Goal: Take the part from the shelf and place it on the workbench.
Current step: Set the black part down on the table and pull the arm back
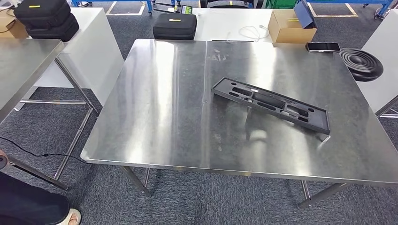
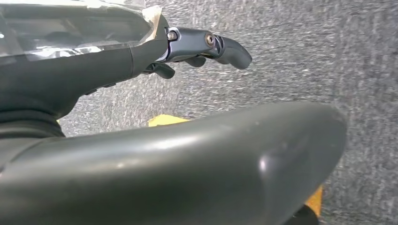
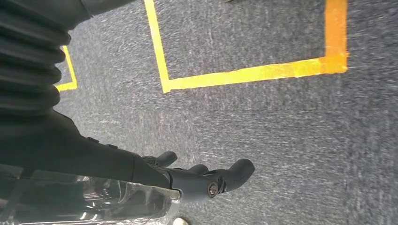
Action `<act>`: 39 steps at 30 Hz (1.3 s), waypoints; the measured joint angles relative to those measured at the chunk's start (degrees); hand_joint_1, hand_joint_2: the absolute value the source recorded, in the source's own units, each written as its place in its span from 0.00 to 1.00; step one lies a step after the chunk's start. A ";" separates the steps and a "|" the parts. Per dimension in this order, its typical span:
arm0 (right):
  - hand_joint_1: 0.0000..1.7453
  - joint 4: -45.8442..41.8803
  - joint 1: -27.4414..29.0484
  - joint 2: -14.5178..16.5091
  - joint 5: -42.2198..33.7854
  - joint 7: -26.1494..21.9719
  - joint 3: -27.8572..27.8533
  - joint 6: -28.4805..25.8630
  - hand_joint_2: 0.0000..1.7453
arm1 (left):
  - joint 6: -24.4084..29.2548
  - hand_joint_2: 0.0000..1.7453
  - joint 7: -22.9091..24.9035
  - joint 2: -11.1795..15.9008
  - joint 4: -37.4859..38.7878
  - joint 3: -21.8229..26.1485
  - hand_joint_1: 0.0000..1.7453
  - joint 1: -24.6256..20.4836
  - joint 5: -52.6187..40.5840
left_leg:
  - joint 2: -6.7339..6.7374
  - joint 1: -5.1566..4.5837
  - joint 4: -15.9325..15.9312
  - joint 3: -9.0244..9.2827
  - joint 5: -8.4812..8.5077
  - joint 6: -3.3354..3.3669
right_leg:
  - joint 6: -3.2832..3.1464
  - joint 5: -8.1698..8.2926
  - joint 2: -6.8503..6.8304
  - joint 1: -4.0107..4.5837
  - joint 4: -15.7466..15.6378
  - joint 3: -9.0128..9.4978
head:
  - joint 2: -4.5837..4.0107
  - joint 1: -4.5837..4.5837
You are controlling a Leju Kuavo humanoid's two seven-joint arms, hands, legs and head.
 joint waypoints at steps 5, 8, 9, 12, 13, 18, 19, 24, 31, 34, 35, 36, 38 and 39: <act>0.00 0.02 0.02 -0.01 0.00 0.00 0.00 0.01 1.00 | 0.00 0.00 0.00 0.01 0.00 0.15 0.00 -0.07 -0.01 | 0.07 0.43 -8.47 9.21 3.12 0.15 | 0.91 1.51 -0.11 0.16 0.19 -1.60 | 0.00 -0.01; 0.00 0.02 -0.06 0.02 0.00 0.00 0.00 0.01 1.00 | 0.00 0.00 0.00 -0.02 0.00 0.15 0.00 -0.17 -0.02 | -0.04 -0.12 -14.42 12.76 3.90 0.84 | 2.08 2.29 -0.16 0.29 0.17 -1.87 | 0.00 0.13; 0.00 0.02 -0.06 0.03 0.00 0.00 0.00 0.01 1.00 | 0.00 0.00 0.00 -0.03 0.00 0.16 0.00 -0.16 -0.02 | -0.03 -0.33 -14.40 12.47 4.21 1.19 | 2.54 2.60 -0.17 0.22 0.09 -1.91 | 0.00 0.17; 0.00 0.04 0.01 0.01 0.00 0.04 0.00 -0.01 1.00 | -0.01 0.00 0.00 -0.07 0.02 0.19 0.00 -0.25 -0.09 | 0.34 -0.35 -15.03 11.21 5.64 2.79 | 2.90 0.70 -0.13 0.15 2.39 -3.27 | 0.00 0.29; 0.00 0.06 0.01 -0.01 0.00 0.07 0.00 -0.03 1.00 | -0.02 0.00 0.00 -0.09 0.02 0.20 0.00 -0.29 -0.15 | 0.47 -0.35 -15.16 10.57 6.22 3.24 | 2.55 -1.40 -0.10 0.16 5.14 -4.40 | 0.00 0.41; 0.00 0.09 0.10 -0.14 -0.23 0.17 -0.02 -0.26 1.00 | -0.12 0.00 0.00 -0.21 0.02 0.21 0.00 -0.25 -0.50 | 0.71 -1.09 -14.91 7.20 8.76 3.76 | 2.83 -6.04 -0.07 0.40 14.77 -5.18 | 0.00 0.60; 0.00 0.09 0.08 -0.17 -0.25 0.18 -0.02 -0.29 1.00 | -0.15 0.00 0.01 -0.22 0.02 0.21 0.00 -0.27 -0.55 | 0.70 -1.13 -14.81 6.66 9.24 3.68 | 3.22 -4.79 -0.06 0.50 11.38 -2.61 | 0.00 0.62; 0.00 0.10 -0.23 -0.24 -0.27 0.24 -0.02 -0.39 1.00 | -0.35 0.00 0.08 -0.42 0.02 0.19 0.00 -0.36 -0.90 | 0.80 -1.38 -14.35 5.15 11.40 2.51 | 2.01 -3.00 -0.05 1.46 -2.31 5.60 | 0.00 0.62; 0.00 0.17 -0.34 -0.08 -0.03 0.22 -0.02 -0.38 1.00 | -0.39 0.00 0.11 -0.28 0.02 0.20 0.00 -0.27 -0.75 | 0.32 -0.16 -0.72 1.06 0.53 0.05 | -0.31 0.54 -0.50 0.48 -2.20 1.70 | 0.00 0.25; 0.00 0.17 -0.39 -0.10 0.26 0.25 0.00 -0.28 1.00 | -0.32 0.00 0.07 -0.27 0.02 0.24 0.00 -0.23 -0.45 | 0.35 0.68 0.29 3.69 2.78 -0.50 | 0.28 1.83 -0.63 0.29 -1.49 -0.32 | 0.00 0.21; 0.00 0.17 -0.40 -0.10 0.30 0.27 0.01 -0.25 1.00 | -0.26 0.00 0.03 -0.27 0.02 0.25 0.00 -0.24 -0.43 | 0.36 0.95 -2.95 6.32 4.11 -0.66 | 0.60 2.10 -0.64 0.17 -1.06 -1.00 | 0.00 0.20; 0.00 0.17 -0.42 -0.14 0.32 0.30 0.01 -0.22 1.00 | -0.19 0.00 -0.02 -0.31 0.02 0.26 0.00 -0.27 -0.40 | 0.29 1.05 -6.75 9.16 4.55 -0.83 | 0.94 2.35 -0.64 0.11 -0.62 -1.65 | 0.00 0.16; 0.00 0.17 -0.54 -0.19 0.33 0.31 0.02 -0.21 1.00 | -0.05 0.00 -0.08 -0.40 0.02 0.27 0.00 -0.32 -0.41 | -0.03 0.90 -12.48 12.77 3.96 -0.80 | 1.75 2.86 -0.66 0.20 0.07 -2.51 | 0.00 0.14; 0.00 0.17 -0.63 -0.21 0.33 0.31 0.02 -0.21 1.00 | -0.02 0.00 -0.08 -0.43 0.02 0.28 0.00 -0.33 -0.41 | -0.18 0.63 -13.45 13.07 3.40 -0.48 | 2.24 3.21 -0.68 0.25 0.19 -2.83 | 0.00 0.10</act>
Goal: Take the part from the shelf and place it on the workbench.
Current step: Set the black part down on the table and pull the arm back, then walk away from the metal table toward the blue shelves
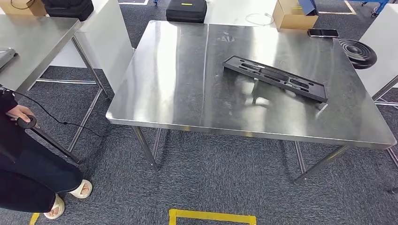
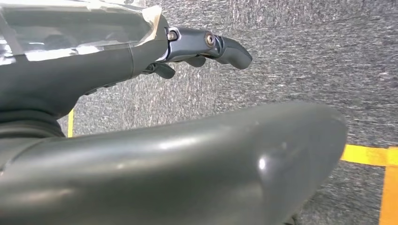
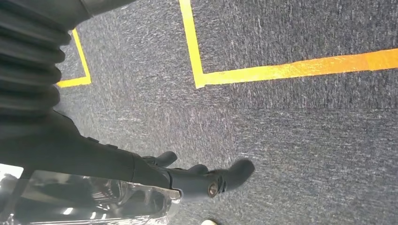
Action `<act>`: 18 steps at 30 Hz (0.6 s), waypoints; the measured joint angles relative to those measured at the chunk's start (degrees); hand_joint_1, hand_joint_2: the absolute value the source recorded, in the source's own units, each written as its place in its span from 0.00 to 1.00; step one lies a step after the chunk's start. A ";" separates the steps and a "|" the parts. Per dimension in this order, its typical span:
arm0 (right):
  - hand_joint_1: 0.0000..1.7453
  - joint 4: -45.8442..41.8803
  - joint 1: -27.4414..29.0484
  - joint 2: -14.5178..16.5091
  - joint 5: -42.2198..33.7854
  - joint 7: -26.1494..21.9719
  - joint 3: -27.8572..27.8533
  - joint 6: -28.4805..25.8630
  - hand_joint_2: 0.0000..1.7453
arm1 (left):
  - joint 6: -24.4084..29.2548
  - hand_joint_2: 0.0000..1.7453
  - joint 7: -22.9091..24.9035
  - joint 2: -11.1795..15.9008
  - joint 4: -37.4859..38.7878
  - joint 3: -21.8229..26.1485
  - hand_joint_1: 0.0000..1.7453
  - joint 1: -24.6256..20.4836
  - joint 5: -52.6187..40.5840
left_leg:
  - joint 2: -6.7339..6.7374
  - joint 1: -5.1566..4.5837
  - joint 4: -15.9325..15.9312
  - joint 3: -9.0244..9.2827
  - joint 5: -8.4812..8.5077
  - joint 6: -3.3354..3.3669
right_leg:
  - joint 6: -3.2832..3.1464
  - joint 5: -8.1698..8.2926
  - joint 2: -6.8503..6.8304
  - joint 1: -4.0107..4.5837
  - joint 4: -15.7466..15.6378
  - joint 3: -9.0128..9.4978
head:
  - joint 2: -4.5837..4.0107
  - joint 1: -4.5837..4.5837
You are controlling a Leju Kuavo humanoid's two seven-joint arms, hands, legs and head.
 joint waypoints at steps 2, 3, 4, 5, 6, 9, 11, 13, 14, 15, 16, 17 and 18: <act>0.00 0.01 -0.06 0.00 -0.01 0.02 0.00 0.00 1.00 | 0.02 0.00 0.05 -0.01 0.00 0.01 0.00 0.06 -0.01 | 0.05 -0.30 -0.41 -0.73 0.29 1.24 | 0.91 0.49 0.01 -0.12 0.19 -0.56 | 0.00 0.08; 0.00 0.01 -0.05 -0.04 -0.01 0.03 0.00 0.00 1.00 | 0.03 0.00 0.10 -0.02 0.00 0.02 0.00 0.07 -0.01 | 0.14 -0.41 -0.48 -1.24 0.66 2.03 | 1.10 0.06 0.06 -0.21 0.72 -1.15 | 0.00 0.08; 0.00 0.01 -0.02 -0.07 -0.02 0.05 0.00 0.00 1.00 | 0.03 0.00 0.15 -0.03 0.00 0.03 0.00 0.08 -0.03 | 0.26 -0.48 -0.59 -1.81 1.16 2.77 | 0.94 -1.23 0.14 -0.24 2.20 -1.97 | 0.00 0.24; 0.00 0.01 -0.01 -0.07 -0.03 0.07 0.00 0.00 1.00 | 0.03 0.00 0.17 -0.05 0.00 0.04 0.00 0.07 -0.05 | 0.40 -0.55 -0.66 -2.51 1.71 3.41 | 0.55 -3.34 0.22 -0.26 5.02 -3.18 | 0.00 0.33; 0.00 0.02 -0.01 -0.07 -0.03 0.08 0.00 0.00 1.00 | 0.03 0.00 0.19 -0.06 0.00 0.04 0.00 0.06 -0.07 | 0.46 -0.73 -0.65 -3.15 2.20 3.79 | 0.12 -5.73 0.30 -0.19 8.68 -4.50 | 0.00 0.45; 0.00 0.02 0.10 -0.10 -0.08 0.09 0.00 0.00 1.00 | 0.02 0.00 0.20 -0.11 0.00 0.04 0.00 0.11 -0.11 | 0.65 -1.30 -0.54 -5.10 3.83 4.22 | 0.22 -9.24 0.51 0.02 17.08 -5.90 | 0.00 0.59; 0.00 0.02 0.17 -0.17 -0.09 0.09 0.00 0.00 1.00 | 0.02 0.00 0.21 -0.12 0.00 0.04 0.00 0.12 -0.13 | 0.63 -1.56 -0.48 -6.00 4.75 4.16 | 0.94 -7.37 0.55 0.16 12.73 -1.82 | 0.00 0.59; 0.00 0.03 0.10 -0.22 -0.09 0.08 0.00 -0.02 1.00 | 0.02 0.00 0.21 -0.14 0.00 0.04 0.00 0.10 -0.16 | 0.60 -1.71 -0.41 -6.63 5.48 3.86 | 0.86 -5.80 0.56 0.46 3.76 4.21 | 0.00 0.58; 0.00 0.03 0.06 -0.22 -0.10 0.08 0.00 -0.03 1.00 | 0.02 0.00 0.20 -0.16 0.00 0.04 0.00 0.09 -0.18 | 0.62 -1.76 -0.39 -6.82 5.81 3.62 | 0.52 -5.59 0.58 0.70 0.63 6.13 | 0.00 0.54; 0.00 0.03 0.07 -0.21 -0.11 0.07 0.00 -0.04 1.00 | 0.02 0.00 0.20 -0.18 0.00 0.04 0.00 0.08 -0.19 | 0.62 -1.81 -0.35 -6.97 6.13 3.34 | 0.14 -5.68 0.60 0.91 -1.09 6.97 | 0.00 0.56; 0.00 0.03 0.11 -0.19 -0.14 0.07 -0.01 -0.05 1.00 | 0.02 0.00 0.20 -0.21 0.00 0.04 0.00 0.09 -0.20 | 0.62 -1.84 -0.36 -7.08 6.47 3.04 | -0.23 -5.69 0.62 1.10 -1.58 7.04 | 0.00 0.55; 0.00 0.03 0.19 -0.16 -0.16 0.08 -0.01 -0.06 1.00 | 0.02 0.00 0.20 -0.22 0.00 0.04 0.00 0.12 -0.20 | 0.61 -1.83 -0.38 -7.15 6.72 2.72 | -0.59 -5.40 0.63 1.00 -1.58 6.68 | 0.00 0.56; 0.00 0.03 0.22 -0.15 -0.19 0.08 -0.02 -0.07 1.00 | 0.02 0.00 0.20 -0.23 0.00 0.04 0.00 0.15 -0.20 | 0.55 -1.77 -0.12 -7.34 6.48 2.34 | -1.07 -5.09 0.57 0.77 -1.69 6.36 | 0.00 0.60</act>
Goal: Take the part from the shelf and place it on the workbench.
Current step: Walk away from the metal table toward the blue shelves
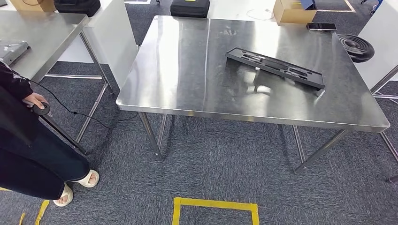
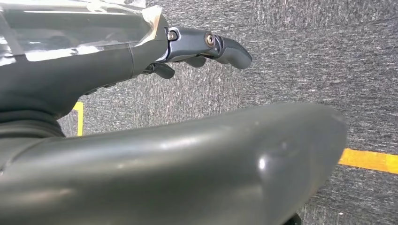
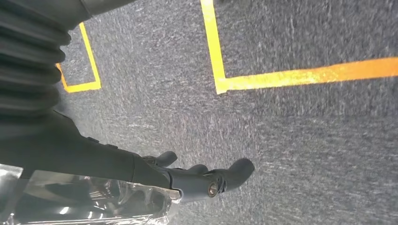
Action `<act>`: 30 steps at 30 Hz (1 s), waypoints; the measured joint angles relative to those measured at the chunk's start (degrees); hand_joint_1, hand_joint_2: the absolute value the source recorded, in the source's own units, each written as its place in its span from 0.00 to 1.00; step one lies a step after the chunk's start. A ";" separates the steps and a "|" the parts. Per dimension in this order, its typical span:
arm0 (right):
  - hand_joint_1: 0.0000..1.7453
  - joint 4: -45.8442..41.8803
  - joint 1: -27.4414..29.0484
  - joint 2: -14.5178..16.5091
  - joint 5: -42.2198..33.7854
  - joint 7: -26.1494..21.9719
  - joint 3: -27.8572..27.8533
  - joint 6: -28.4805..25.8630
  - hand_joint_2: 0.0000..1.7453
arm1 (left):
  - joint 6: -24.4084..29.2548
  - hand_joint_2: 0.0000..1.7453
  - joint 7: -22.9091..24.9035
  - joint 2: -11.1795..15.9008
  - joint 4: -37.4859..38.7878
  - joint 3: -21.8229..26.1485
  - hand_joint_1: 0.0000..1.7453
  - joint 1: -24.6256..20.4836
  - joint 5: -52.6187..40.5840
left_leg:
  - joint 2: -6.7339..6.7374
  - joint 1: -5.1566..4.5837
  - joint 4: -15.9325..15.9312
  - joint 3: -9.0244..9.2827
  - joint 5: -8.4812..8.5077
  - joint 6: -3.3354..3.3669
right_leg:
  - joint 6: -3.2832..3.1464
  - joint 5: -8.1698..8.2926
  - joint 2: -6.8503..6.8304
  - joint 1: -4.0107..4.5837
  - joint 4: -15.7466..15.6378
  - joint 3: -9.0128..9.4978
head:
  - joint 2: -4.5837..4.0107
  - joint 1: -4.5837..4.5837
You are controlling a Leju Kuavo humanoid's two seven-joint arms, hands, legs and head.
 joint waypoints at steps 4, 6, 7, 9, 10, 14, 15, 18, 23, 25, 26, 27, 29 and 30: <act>0.00 0.00 0.00 0.01 -0.04 -0.01 0.00 0.00 1.00 | 0.00 0.00 0.01 0.04 0.00 0.00 0.00 0.07 0.00 | -0.23 0.64 10.33 -3.68 -8.45 -1.52 | -1.74 1.66 -0.29 -0.51 -0.11 -1.50 | 0.00 -0.28; 0.00 0.00 0.09 0.01 -0.05 -0.01 -0.01 0.00 1.00 | 0.00 0.00 0.01 0.05 0.00 0.00 0.00 0.12 0.00 | -0.24 1.03 16.03 -5.02 -10.83 -2.00 | -1.64 2.40 -0.38 -0.48 0.05 -2.34 | 0.00 -0.30; 0.00 0.00 0.11 0.01 -0.05 -0.01 -0.01 0.00 1.00 | 0.00 0.00 0.01 0.06 0.00 0.00 0.00 0.14 0.00 | -0.23 1.24 15.90 -4.21 -10.25 -2.15 | -1.48 2.70 -0.39 -0.51 0.21 -2.74 | 0.00 -0.31; 0.00 0.00 0.10 0.02 -0.07 0.00 -0.01 0.00 1.00 | 0.00 0.00 0.01 0.08 0.00 0.00 0.00 0.12 -0.01 | -0.20 1.62 9.34 0.49 -7.07 -2.20 | -1.19 3.04 -0.37 -0.63 0.71 -3.51 | 0.00 -0.32; 0.00 0.00 0.08 0.03 -0.07 0.01 -0.01 0.00 1.00 | 0.00 0.00 0.01 0.09 0.00 0.00 0.00 0.09 -0.02 | -0.23 1.67 5.09 3.21 -5.94 -2.11 | -1.01 3.14 -0.38 -0.60 1.00 -3.87 | 0.00 -0.33; 0.00 -0.01 0.03 0.11 -0.07 -0.01 -0.01 0.00 1.00 | 0.00 0.00 0.00 0.12 0.00 0.00 0.00 0.12 -0.05 | -0.31 1.09 -0.57 5.76 -4.93 -1.03 | 0.41 4.05 -0.41 -0.44 1.34 -4.81 | 0.00 -0.23; 0.00 0.00 0.05 0.12 -0.07 -0.01 -0.01 -0.01 1.00 | 0.00 0.00 0.01 0.12 0.00 0.00 0.00 0.13 -0.05 | -0.23 1.10 -0.83 5.55 -4.59 -0.54 | 0.77 4.11 -0.40 -0.48 1.40 -4.99 | 0.00 -0.25; 0.00 0.00 0.06 0.09 -0.07 -0.01 -0.01 -0.02 1.00 | 0.00 0.00 0.01 0.10 0.00 0.00 0.00 -0.02 -0.06 | 0.07 1.30 -1.49 4.48 -3.16 1.11 | 0.64 0.38 -0.18 -0.52 6.71 -7.73 | 0.00 -0.11; 0.00 0.00 0.14 0.01 -0.07 0.00 -0.01 -0.02 1.00 | 0.00 0.00 0.01 0.08 0.00 0.00 0.00 0.07 -0.05 | 0.28 1.25 -1.37 1.68 -1.09 1.06 | 1.79 -3.72 -0.02 -0.75 15.87 -9.12 | 0.00 0.00; 0.00 0.00 0.02 -0.02 -0.07 -0.01 0.01 -0.02 1.00 | 0.00 0.00 0.01 0.05 0.00 0.00 0.00 0.05 -0.05 | 0.23 1.32 -1.13 0.95 -0.50 0.49 | 2.80 -1.38 0.02 -1.06 6.42 -2.94 | 0.00 0.07; 0.00 0.00 -0.04 0.00 -0.07 -0.02 0.01 -0.02 1.00 | 0.00 0.00 0.01 0.04 0.00 0.00 0.00 0.03 -0.05 | 0.19 1.26 -0.99 0.72 -0.22 0.15 | 2.80 -0.63 0.21 -1.01 2.67 -0.59 | 0.00 0.06; 0.00 0.00 -0.04 0.04 -0.07 -0.02 0.02 -0.02 1.00 | 0.00 0.00 0.01 0.03 0.00 0.00 0.00 0.00 -0.05 | 0.14 1.16 -0.82 0.55 0.06 -0.20 | 2.57 -0.38 0.40 -0.96 0.37 0.65 | 0.00 0.09; 0.00 0.00 0.03 0.08 -0.08 -0.01 0.01 -0.02 1.00 | 0.00 0.00 0.01 0.04 0.00 0.01 0.00 -0.03 -0.06 | 0.02 1.03 -0.68 0.41 0.62 -0.81 | 1.79 -0.23 0.72 -0.65 0.15 0.34 | 0.00 0.03; 0.00 0.00 0.05 0.09 -0.07 -0.01 0.00 -0.02 1.00 | 0.00 0.00 0.01 0.07 0.00 0.01 0.00 0.01 -0.06 | -0.06 1.14 -0.48 0.21 0.60 -1.09 | 1.36 -0.06 0.67 -0.86 0.17 -0.02 | 0.00 0.03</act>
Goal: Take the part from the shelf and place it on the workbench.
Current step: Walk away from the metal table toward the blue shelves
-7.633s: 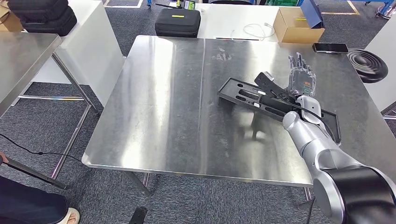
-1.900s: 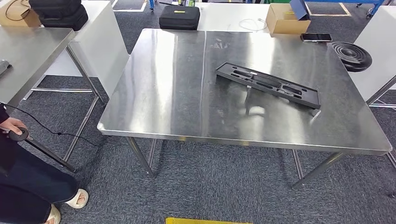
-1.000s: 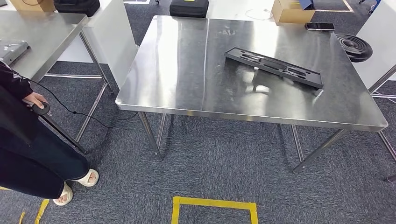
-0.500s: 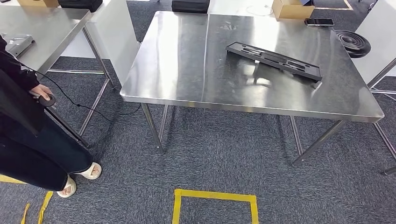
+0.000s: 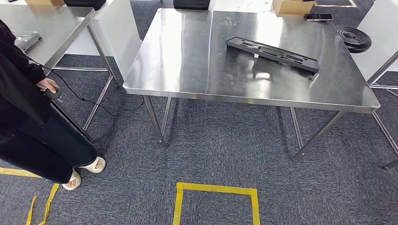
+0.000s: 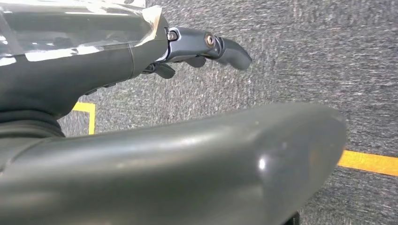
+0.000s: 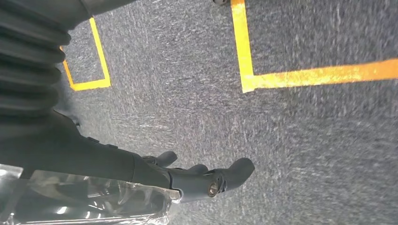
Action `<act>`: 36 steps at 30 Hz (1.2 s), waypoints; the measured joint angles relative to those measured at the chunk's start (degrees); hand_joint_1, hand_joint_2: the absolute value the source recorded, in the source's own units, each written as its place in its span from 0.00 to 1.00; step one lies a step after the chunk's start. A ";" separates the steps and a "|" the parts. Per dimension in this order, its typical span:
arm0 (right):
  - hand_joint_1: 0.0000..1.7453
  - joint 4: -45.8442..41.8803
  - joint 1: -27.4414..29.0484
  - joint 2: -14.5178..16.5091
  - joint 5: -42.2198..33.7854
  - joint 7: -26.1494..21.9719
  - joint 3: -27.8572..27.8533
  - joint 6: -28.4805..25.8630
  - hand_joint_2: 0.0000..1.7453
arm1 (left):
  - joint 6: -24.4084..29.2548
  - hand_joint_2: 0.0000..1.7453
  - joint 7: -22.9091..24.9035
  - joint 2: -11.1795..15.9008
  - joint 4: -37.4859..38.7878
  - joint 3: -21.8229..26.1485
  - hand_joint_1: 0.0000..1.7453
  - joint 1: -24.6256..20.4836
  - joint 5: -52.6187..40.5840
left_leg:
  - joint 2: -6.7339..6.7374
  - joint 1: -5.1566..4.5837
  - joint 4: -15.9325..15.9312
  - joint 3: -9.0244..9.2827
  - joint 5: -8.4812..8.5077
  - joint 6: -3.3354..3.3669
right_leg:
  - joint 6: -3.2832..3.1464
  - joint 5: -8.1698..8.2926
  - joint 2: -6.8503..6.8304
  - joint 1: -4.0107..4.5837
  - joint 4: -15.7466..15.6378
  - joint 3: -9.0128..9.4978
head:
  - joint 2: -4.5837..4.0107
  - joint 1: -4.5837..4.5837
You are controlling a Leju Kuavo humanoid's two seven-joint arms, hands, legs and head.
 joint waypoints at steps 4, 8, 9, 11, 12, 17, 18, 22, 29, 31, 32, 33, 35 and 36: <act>0.00 0.00 -0.08 -0.01 0.04 -0.01 0.00 0.00 1.00 | 0.00 0.00 0.00 0.03 0.00 0.01 0.00 0.08 -0.01 | -0.17 0.42 8.45 -3.16 -7.53 -0.98 | -2.33 1.48 -0.40 -0.13 0.05 -1.55 | 0.00 -0.28; 0.00 0.00 0.03 -0.03 0.04 -0.01 -0.01 0.00 1.00 | 0.00 0.00 0.00 0.03 0.00 0.01 0.00 0.14 0.00 | -0.17 0.47 15.09 -3.11 -10.06 -1.16 | -2.69 3.01 -0.67 0.31 0.49 -3.52 | 0.00 -0.33; 0.00 0.00 0.03 -0.03 0.04 -0.01 -0.01 0.00 1.00 | 0.00 0.00 0.00 0.03 0.00 0.01 0.00 0.12 0.00 | -0.17 0.47 11.88 -0.71 -8.51 -0.97 | -2.60 3.18 -0.65 0.33 0.70 -3.93 | 0.00 -0.34; 0.00 0.00 0.01 0.01 0.04 -0.01 -0.01 0.00 1.00 | 0.00 0.00 0.00 0.04 0.00 0.01 0.00 0.02 -0.01 | -0.21 0.39 3.90 4.47 -6.55 -0.42 | -2.39 3.41 -0.64 0.47 1.16 -4.50 | 0.00 -0.34; 0.00 0.00 -0.01 0.03 0.04 -0.01 -0.01 0.00 1.00 | 0.00 0.00 0.00 0.04 0.00 0.01 0.00 -0.04 -0.01 | -0.23 0.27 1.28 6.03 -6.24 -0.15 | -2.19 3.57 -0.64 0.57 1.31 -4.73 | 0.00 -0.32; 0.00 0.00 -0.03 0.02 0.04 0.00 0.00 0.00 1.00 | 0.00 0.00 0.01 0.05 0.00 0.01 0.00 -0.01 0.01 | -0.05 -0.07 -1.12 5.91 -5.28 1.32 | -0.55 3.53 -0.61 0.63 2.62 -6.28 | 0.00 -0.25; 0.00 0.00 -0.02 -0.01 0.04 0.00 0.00 0.00 1.00 | 0.00 0.00 0.01 0.04 0.00 0.01 0.00 -0.04 0.01 | 0.05 0.03 -1.34 5.52 -4.75 1.77 | -0.62 2.12 -0.58 0.62 4.58 -7.25 | 0.00 -0.12; 0.00 0.00 0.04 -0.04 0.04 -0.01 0.00 0.00 1.00 | 0.00 0.00 0.00 0.00 0.00 0.01 0.00 -0.03 -0.01 | 0.35 0.03 -1.32 3.25 -3.05 2.12 | -0.63 -4.34 -0.52 0.40 17.61 -11.62 | 0.00 0.24; 0.00 0.00 -0.09 -0.06 0.04 -0.01 0.01 0.00 1.00 | 0.00 0.00 0.00 -0.08 0.00 0.01 0.00 -0.06 -0.01 | 0.35 -0.12 -0.26 1.04 -1.38 0.45 | 0.66 -0.38 0.04 0.17 0.19 0.15 | 0.00 0.74; 0.00 0.00 0.03 -0.05 0.04 -0.01 -0.01 0.00 1.00 | 0.00 0.00 0.00 -0.06 0.00 0.01 0.00 -0.03 -0.01 | 0.22 -0.14 -0.04 0.86 -1.10 0.03 | -0.07 -0.30 0.16 0.10 0.43 -0.60 | 0.00 0.59; 0.00 0.00 0.05 -0.05 0.05 -0.01 -0.01 0.00 1.00 | 0.00 0.00 0.00 -0.04 0.00 0.01 0.00 0.00 -0.01 | 0.15 -0.03 0.10 0.73 -1.14 -0.18 | -0.50 -0.15 0.13 -0.11 0.52 -0.77 | 0.00 0.50; 0.00 0.00 0.04 -0.04 0.09 -0.02 -0.01 -0.01 1.00 | 0.00 0.00 0.00 -0.01 0.00 0.02 0.00 0.03 0.01 | 0.10 0.10 0.63 0.48 -1.81 -0.42 | -1.01 0.13 0.05 -0.26 0.56 -0.97 | 0.00 0.42; 0.00 0.00 -0.01 -0.04 0.31 -0.13 0.00 -0.05 1.00 | -0.01 0.00 0.00 -0.01 0.00 0.05 0.00 0.04 0.11 | 0.02 0.32 4.62 -0.95 -5.62 -0.85 | -2.07 0.85 -0.19 -0.34 0.58 -1.40 | 0.00 0.31; 0.00 0.00 -0.03 -0.04 0.45 -0.18 0.01 -0.08 1.00 | -0.02 0.00 0.00 -0.01 0.00 0.09 0.00 0.05 0.17 | -0.01 0.38 8.27 -2.21 -8.41 -1.04 | -2.45 1.20 -0.30 -0.18 0.64 -1.76 | 0.00 0.26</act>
